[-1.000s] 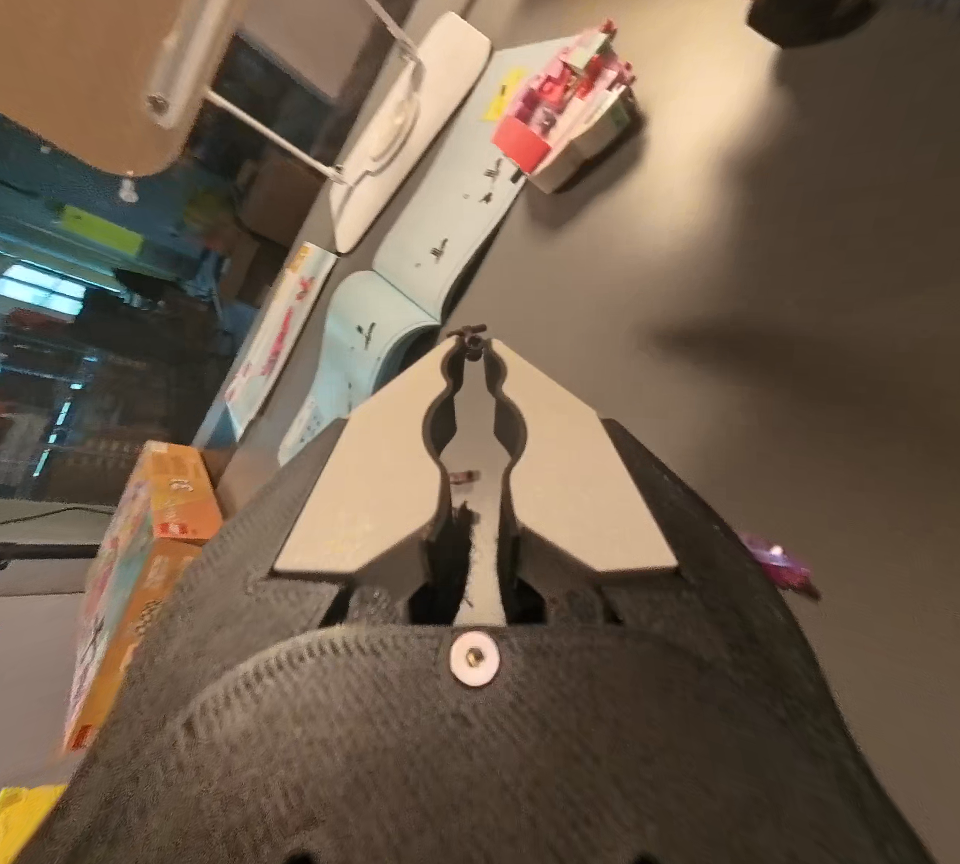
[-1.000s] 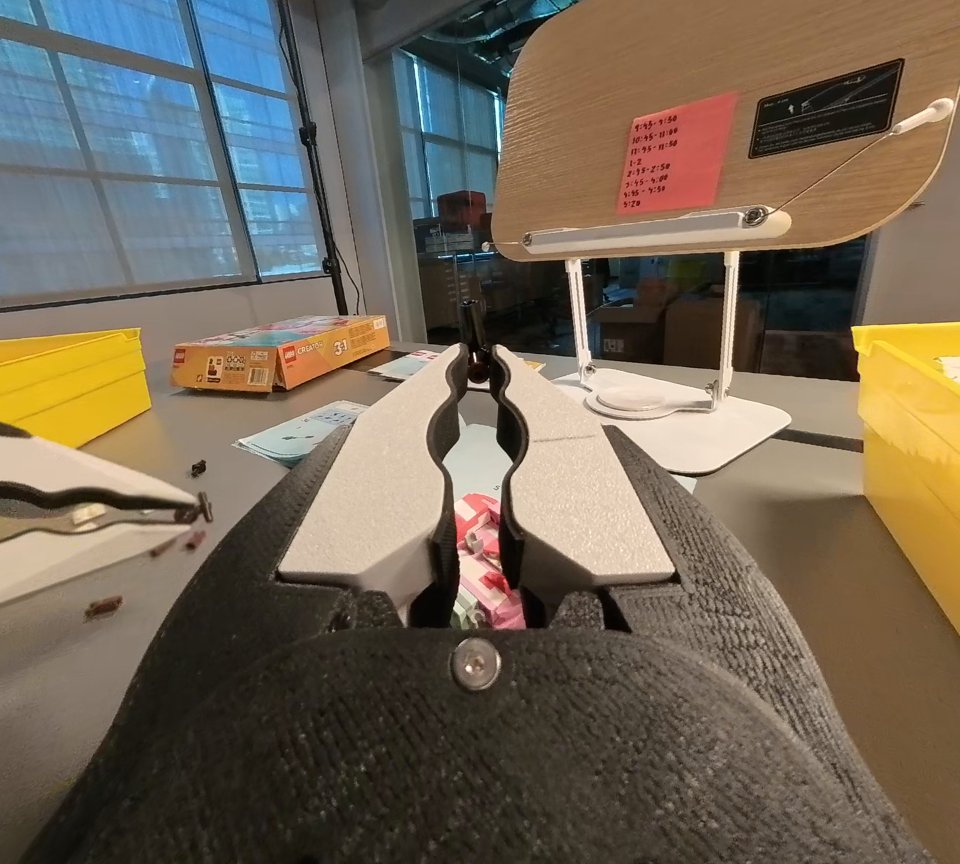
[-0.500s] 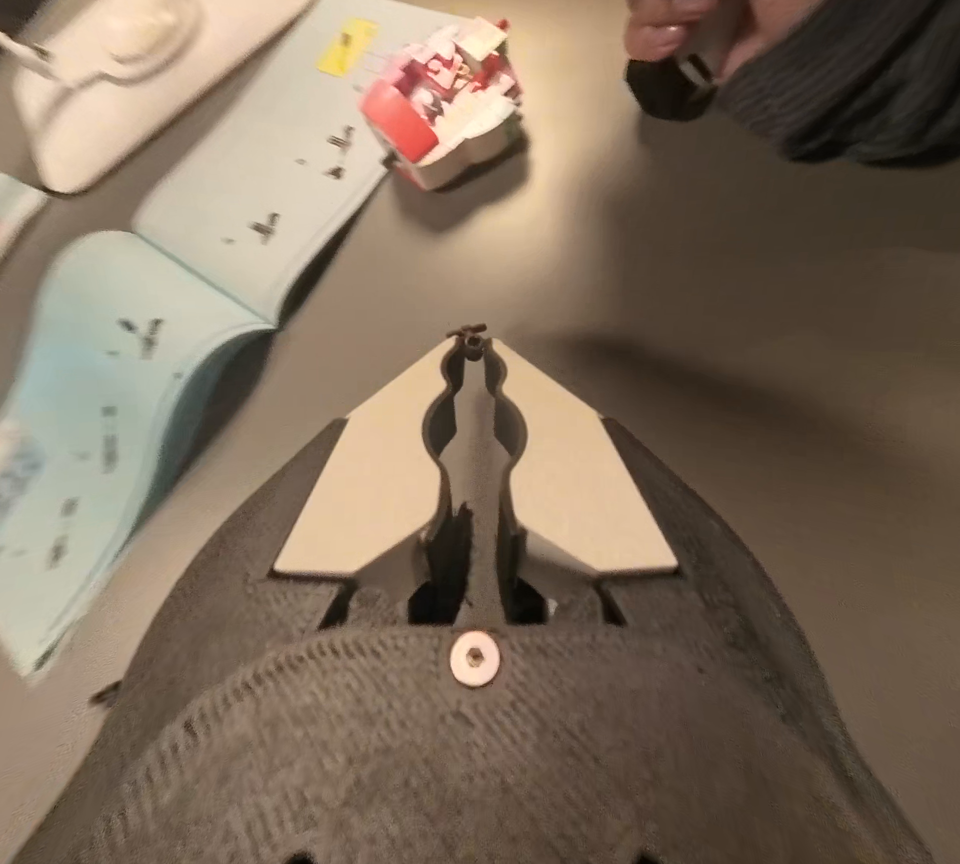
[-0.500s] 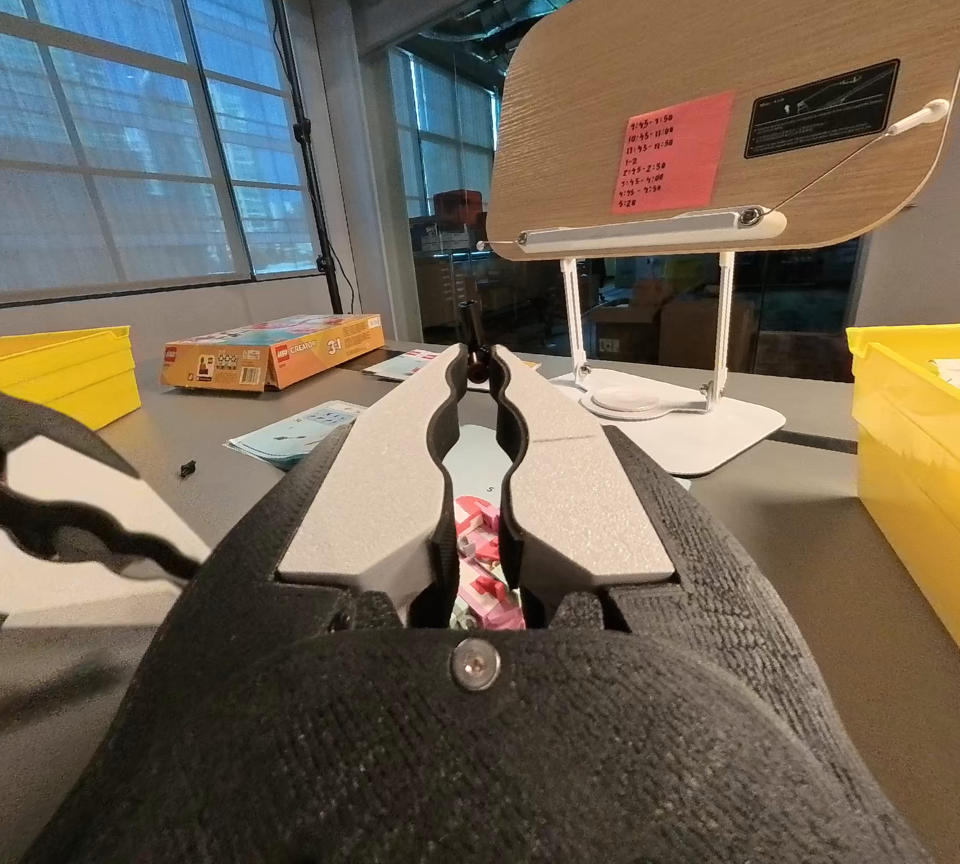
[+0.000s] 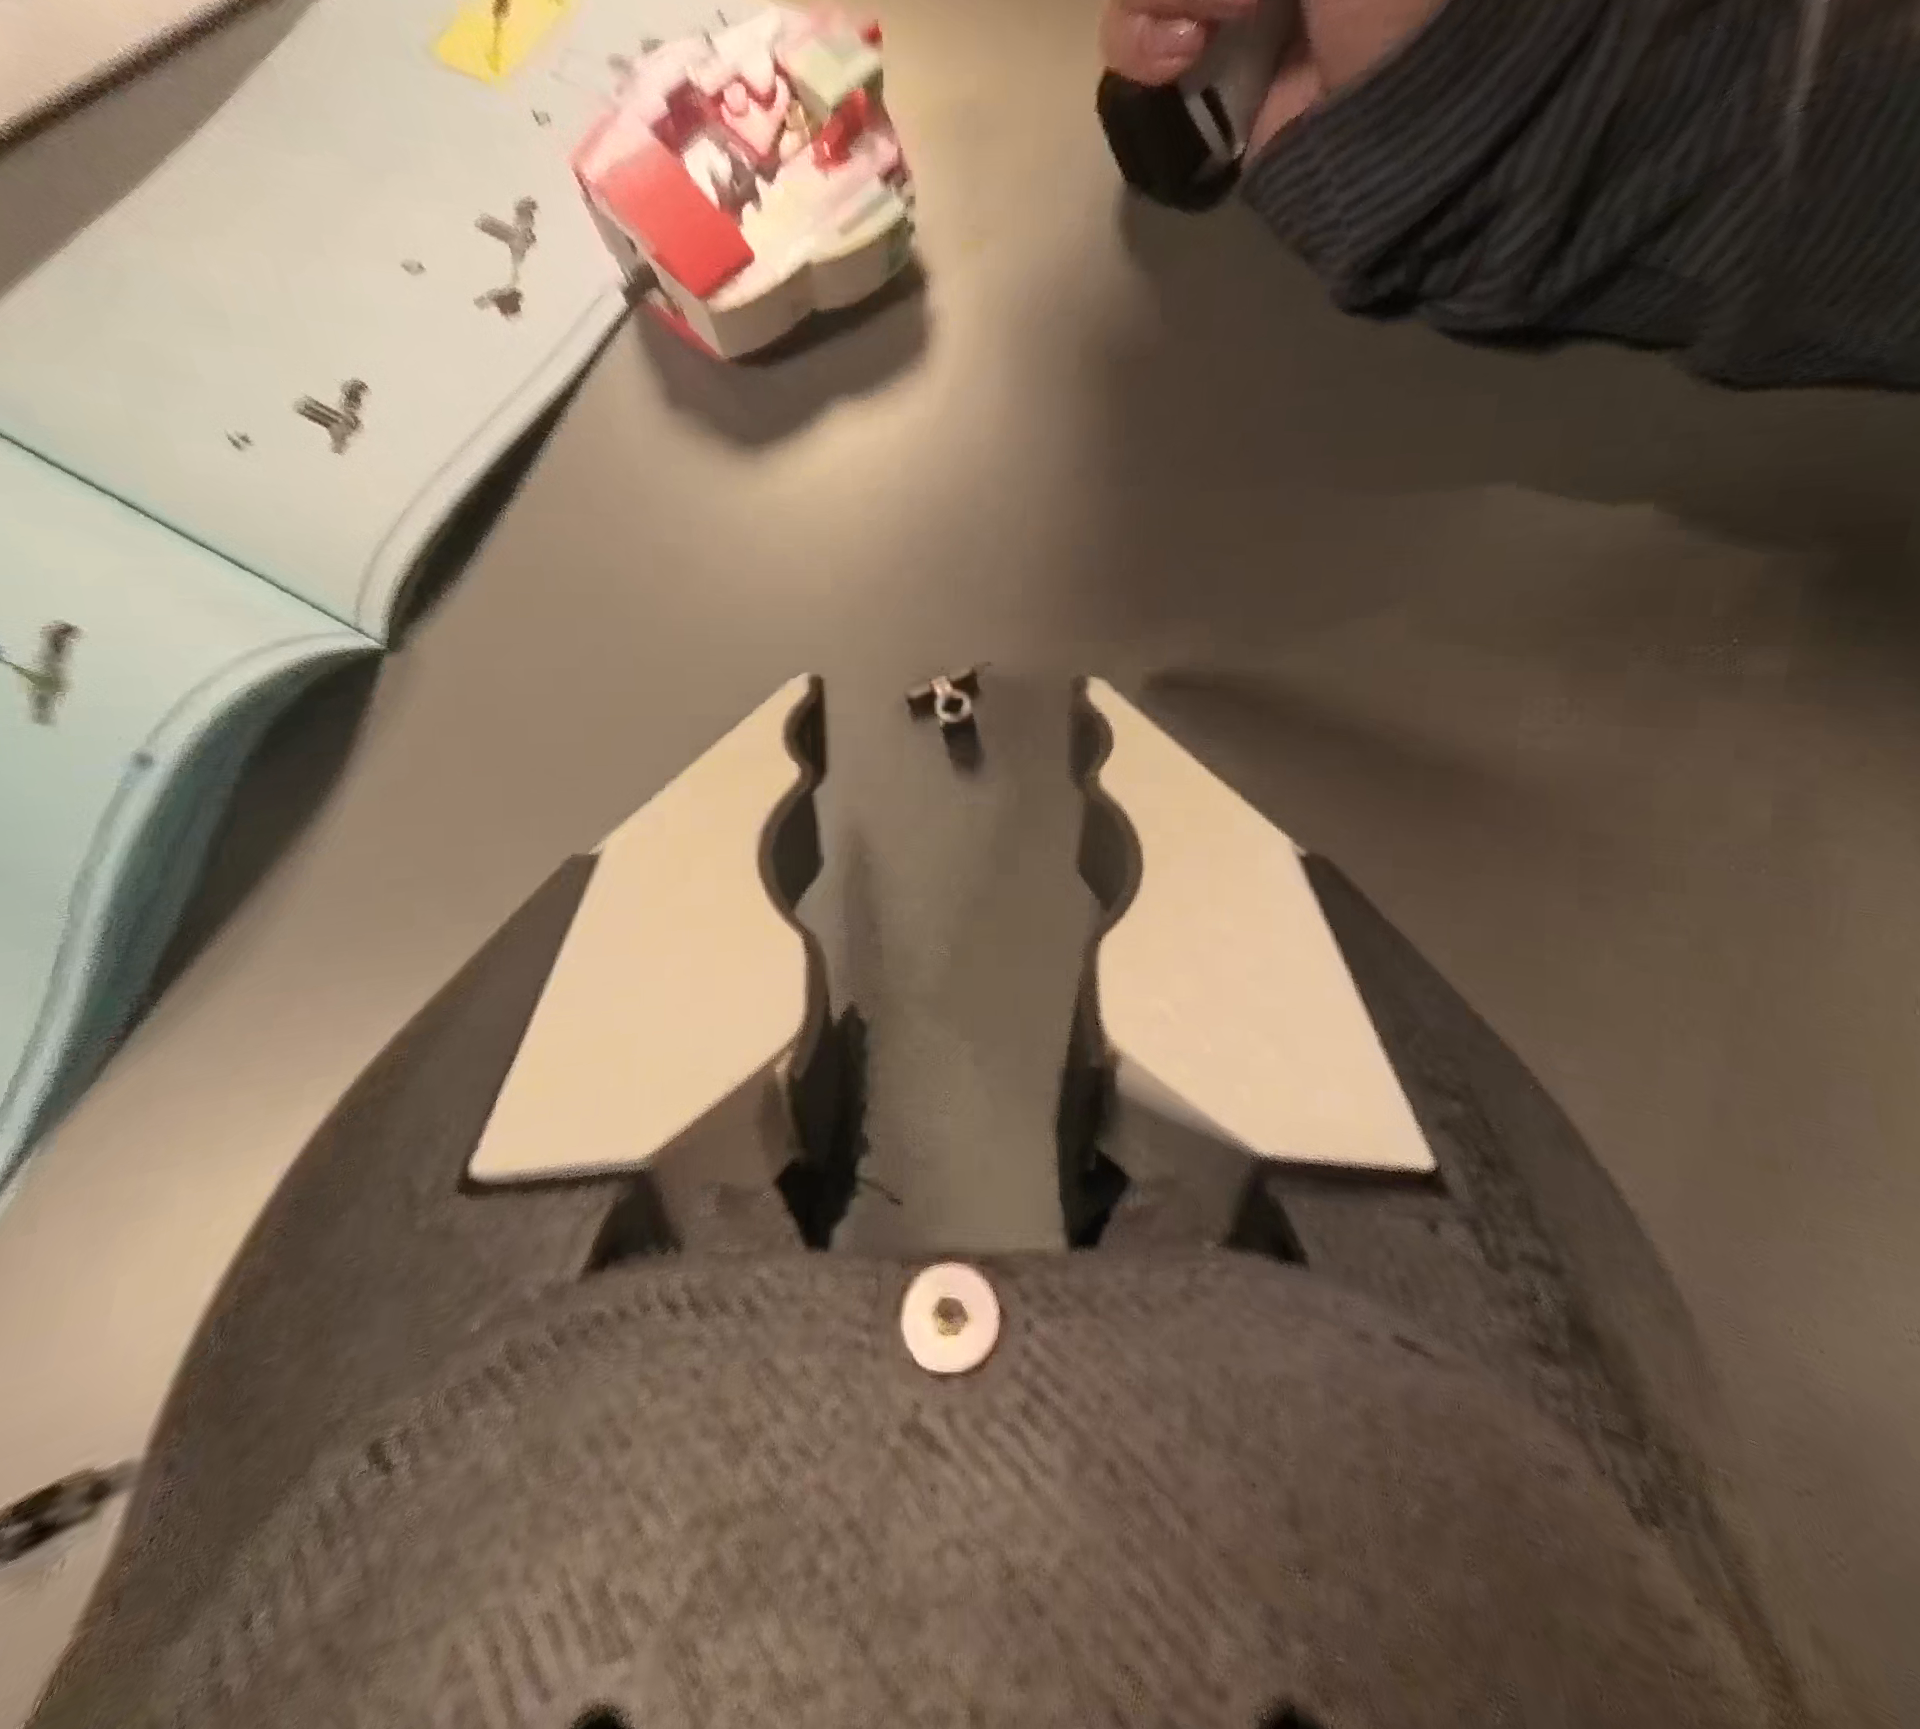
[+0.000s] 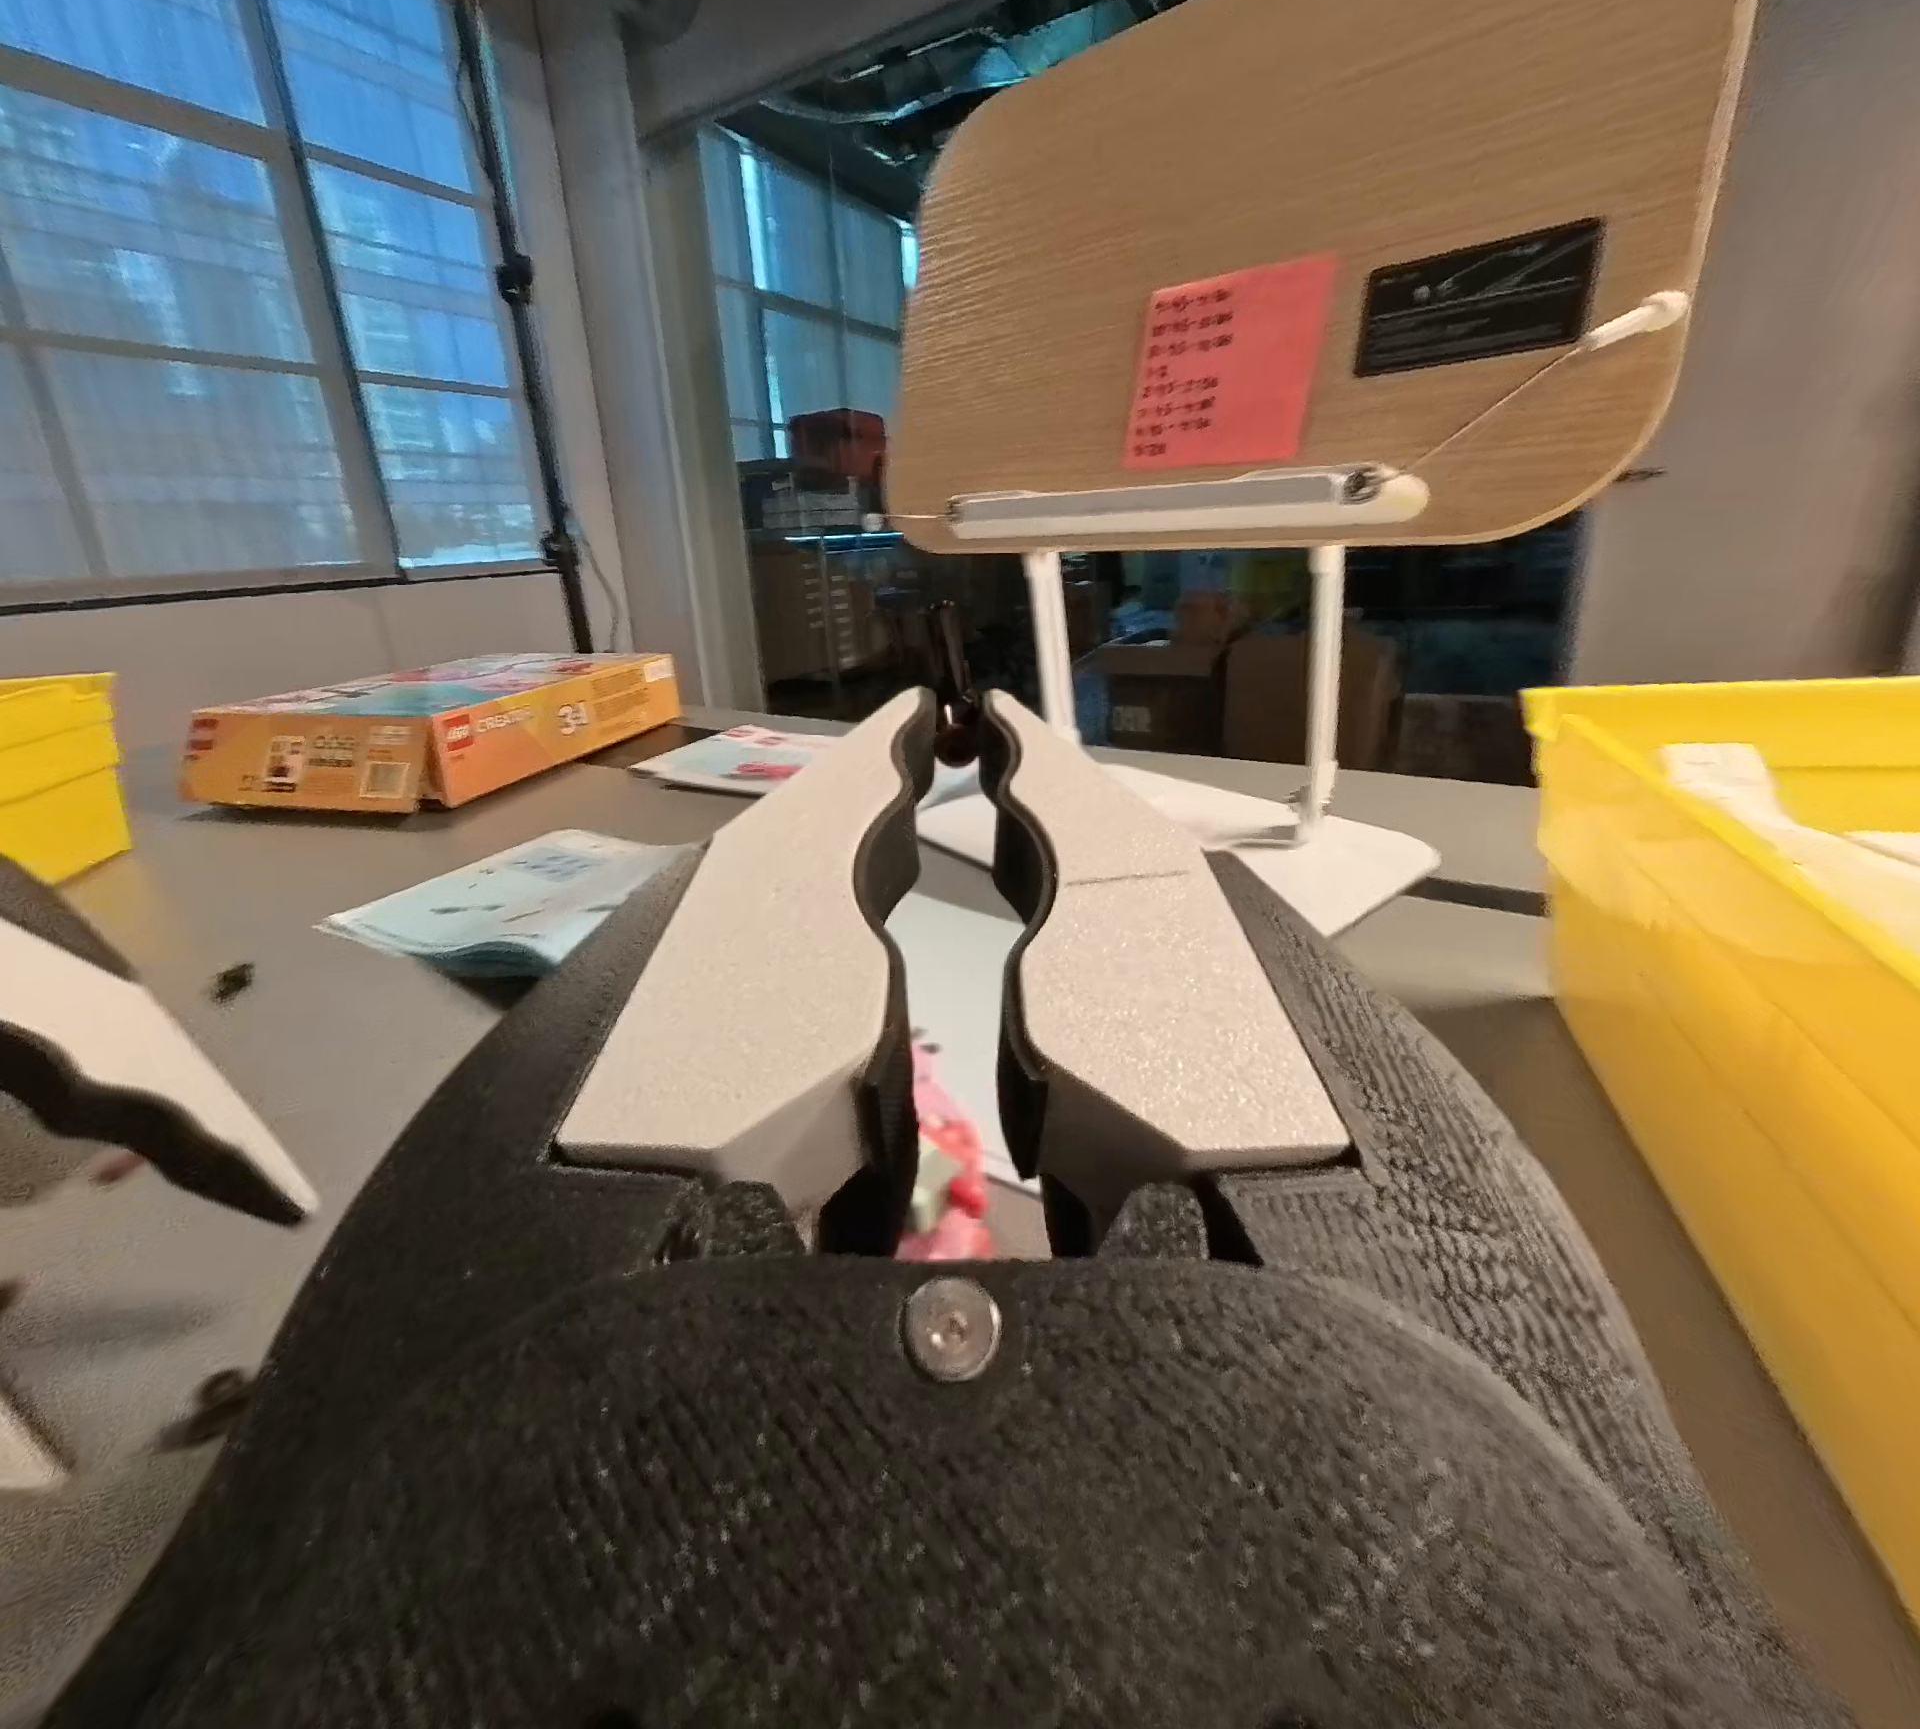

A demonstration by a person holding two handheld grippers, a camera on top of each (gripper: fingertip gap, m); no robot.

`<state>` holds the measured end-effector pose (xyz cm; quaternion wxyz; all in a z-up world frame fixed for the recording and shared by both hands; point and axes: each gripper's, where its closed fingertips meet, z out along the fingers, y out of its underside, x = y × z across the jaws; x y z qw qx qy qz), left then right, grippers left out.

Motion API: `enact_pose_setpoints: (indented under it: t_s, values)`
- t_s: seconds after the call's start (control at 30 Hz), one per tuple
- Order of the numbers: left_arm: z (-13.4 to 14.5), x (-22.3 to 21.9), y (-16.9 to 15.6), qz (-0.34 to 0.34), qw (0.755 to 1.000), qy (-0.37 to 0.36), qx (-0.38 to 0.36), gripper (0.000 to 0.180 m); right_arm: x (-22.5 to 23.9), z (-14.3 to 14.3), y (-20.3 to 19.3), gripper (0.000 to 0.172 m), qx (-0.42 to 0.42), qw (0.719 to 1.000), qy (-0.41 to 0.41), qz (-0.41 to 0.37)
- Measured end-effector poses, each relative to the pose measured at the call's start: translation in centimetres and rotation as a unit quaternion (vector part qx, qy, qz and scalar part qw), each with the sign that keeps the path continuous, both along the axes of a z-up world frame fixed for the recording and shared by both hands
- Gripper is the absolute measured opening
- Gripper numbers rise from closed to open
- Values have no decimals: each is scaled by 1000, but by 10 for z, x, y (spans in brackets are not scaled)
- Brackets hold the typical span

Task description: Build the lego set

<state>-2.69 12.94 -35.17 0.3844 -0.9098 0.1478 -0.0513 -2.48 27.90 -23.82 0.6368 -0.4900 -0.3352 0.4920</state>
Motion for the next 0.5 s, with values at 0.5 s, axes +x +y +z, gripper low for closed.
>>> enact_pose_setpoints:
  t_s: [0.5]
  values:
    - [8,-19,92,21,999,-32,4,58,12,1,26,5,-8,999,9,-50]
